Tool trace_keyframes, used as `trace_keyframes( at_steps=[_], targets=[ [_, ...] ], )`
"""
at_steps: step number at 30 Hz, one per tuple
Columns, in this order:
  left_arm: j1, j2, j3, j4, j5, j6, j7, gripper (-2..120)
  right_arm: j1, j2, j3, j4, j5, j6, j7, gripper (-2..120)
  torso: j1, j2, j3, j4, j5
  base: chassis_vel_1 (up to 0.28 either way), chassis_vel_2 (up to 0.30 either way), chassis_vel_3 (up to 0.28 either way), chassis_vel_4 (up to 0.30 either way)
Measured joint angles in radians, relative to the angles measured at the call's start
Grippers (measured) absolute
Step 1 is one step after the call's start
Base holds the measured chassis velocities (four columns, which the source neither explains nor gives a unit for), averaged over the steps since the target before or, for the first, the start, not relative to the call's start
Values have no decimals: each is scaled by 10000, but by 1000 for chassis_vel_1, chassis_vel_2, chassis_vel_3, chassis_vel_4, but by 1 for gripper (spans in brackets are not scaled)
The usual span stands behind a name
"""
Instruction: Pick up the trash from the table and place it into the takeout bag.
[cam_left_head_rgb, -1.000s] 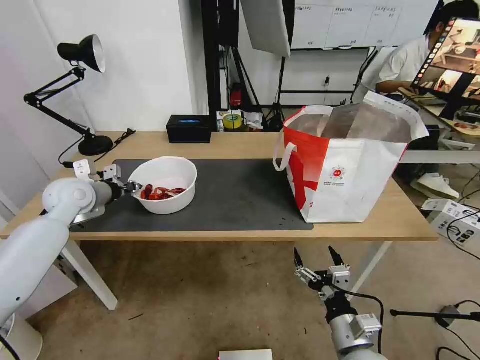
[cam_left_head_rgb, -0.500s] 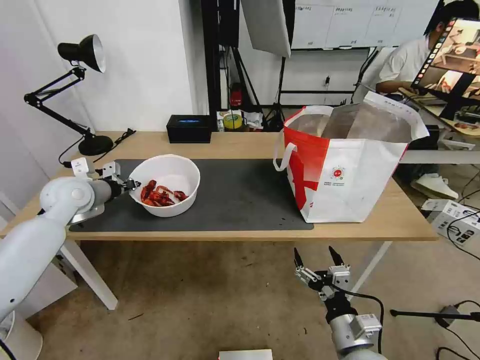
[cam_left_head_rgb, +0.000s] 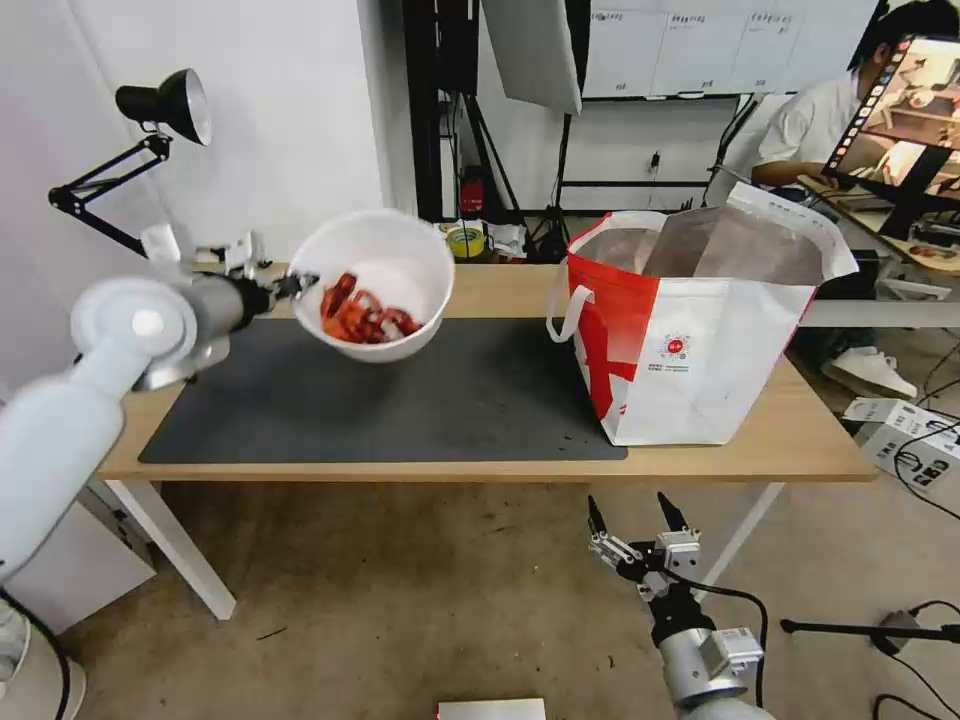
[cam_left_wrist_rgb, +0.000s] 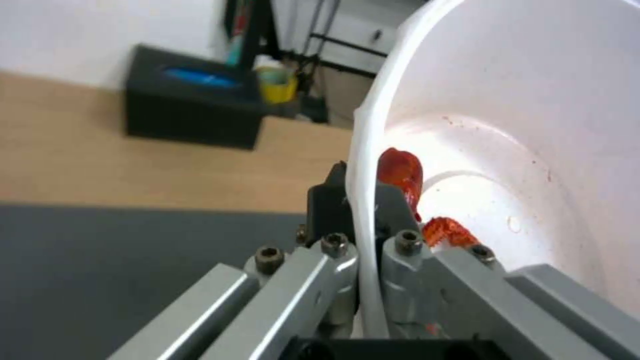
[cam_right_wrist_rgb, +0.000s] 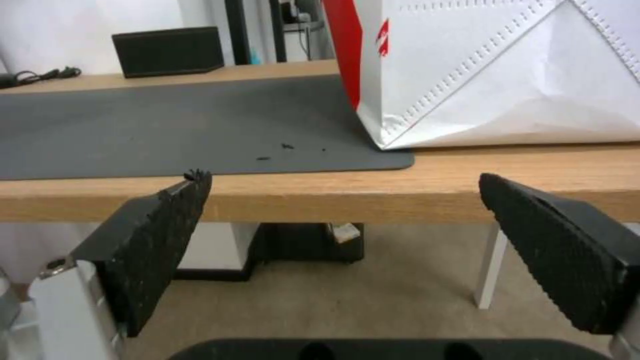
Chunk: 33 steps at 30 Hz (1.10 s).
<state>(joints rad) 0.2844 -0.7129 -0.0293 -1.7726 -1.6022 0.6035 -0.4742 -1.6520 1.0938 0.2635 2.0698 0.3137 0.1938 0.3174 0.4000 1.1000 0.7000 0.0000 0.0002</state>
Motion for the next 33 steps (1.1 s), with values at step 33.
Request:
trace_keyframes(
  at_steps=[33],
  targets=[
    [-4818,-5949,3960,3630,995,-1174,-926,0,0,0,0,0,1,1,0,100,0,-1,0,-1,1,0,0,0,0]
  ],
)
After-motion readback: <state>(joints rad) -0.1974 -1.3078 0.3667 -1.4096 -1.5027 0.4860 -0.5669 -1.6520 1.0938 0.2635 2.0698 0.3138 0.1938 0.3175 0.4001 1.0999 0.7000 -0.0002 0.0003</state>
